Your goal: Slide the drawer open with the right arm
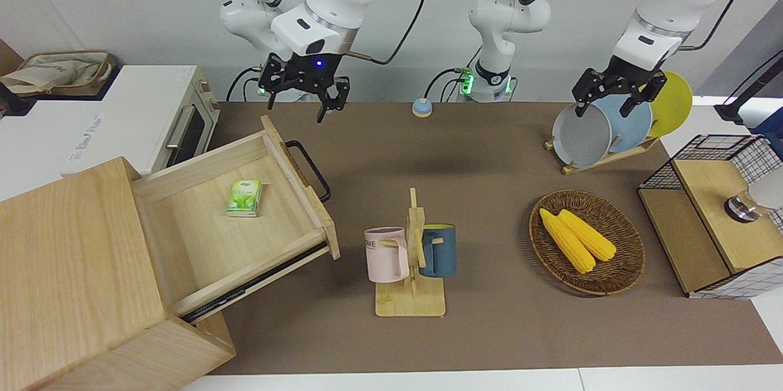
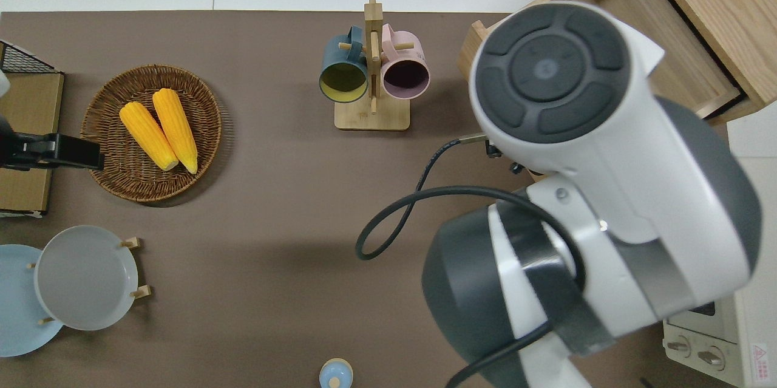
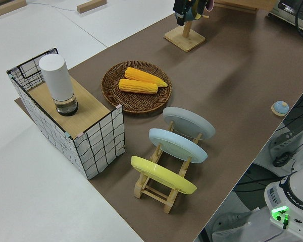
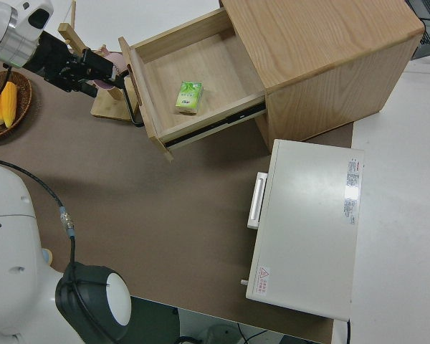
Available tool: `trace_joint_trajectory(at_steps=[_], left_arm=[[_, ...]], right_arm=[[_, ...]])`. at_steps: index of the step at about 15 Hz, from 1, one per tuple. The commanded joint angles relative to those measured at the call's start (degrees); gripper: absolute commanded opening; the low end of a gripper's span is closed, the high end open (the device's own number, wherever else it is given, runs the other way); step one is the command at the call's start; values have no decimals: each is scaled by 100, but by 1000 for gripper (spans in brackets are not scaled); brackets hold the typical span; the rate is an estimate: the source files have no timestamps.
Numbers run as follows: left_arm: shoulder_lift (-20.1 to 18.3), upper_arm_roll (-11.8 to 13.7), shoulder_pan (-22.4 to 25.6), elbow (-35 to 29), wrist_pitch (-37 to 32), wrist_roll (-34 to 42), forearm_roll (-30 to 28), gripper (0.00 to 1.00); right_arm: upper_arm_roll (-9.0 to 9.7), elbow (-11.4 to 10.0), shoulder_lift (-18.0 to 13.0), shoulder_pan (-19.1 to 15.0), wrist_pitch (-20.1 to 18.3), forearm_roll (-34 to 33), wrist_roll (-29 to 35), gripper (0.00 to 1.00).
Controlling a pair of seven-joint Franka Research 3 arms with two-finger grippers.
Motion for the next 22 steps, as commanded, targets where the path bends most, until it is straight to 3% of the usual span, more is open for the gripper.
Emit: trace_joint_trajectory(at_steps=[1,7,13,17,22], left_arm=[[76,95,-99,117,2,43,72,998],[76,95,-99,117,2,43,72,998],[76,95,-99,117,2,43,72,995],[76,95,-99,117,2,43,72,995],[76,95,-99,117,2,43,72,995]], right_arm=[[72,-135,-221,-423,125,766,-86,983],[19,-249,-389,-1178,125,1523,-1140,983],[-605,-285,-389,-1293,213,2182,-1220,983],[-649,-382,-380,-1627,362,2499,-1246,985],[-702,-469,-380,-1777,758,2579,-2036,985]])
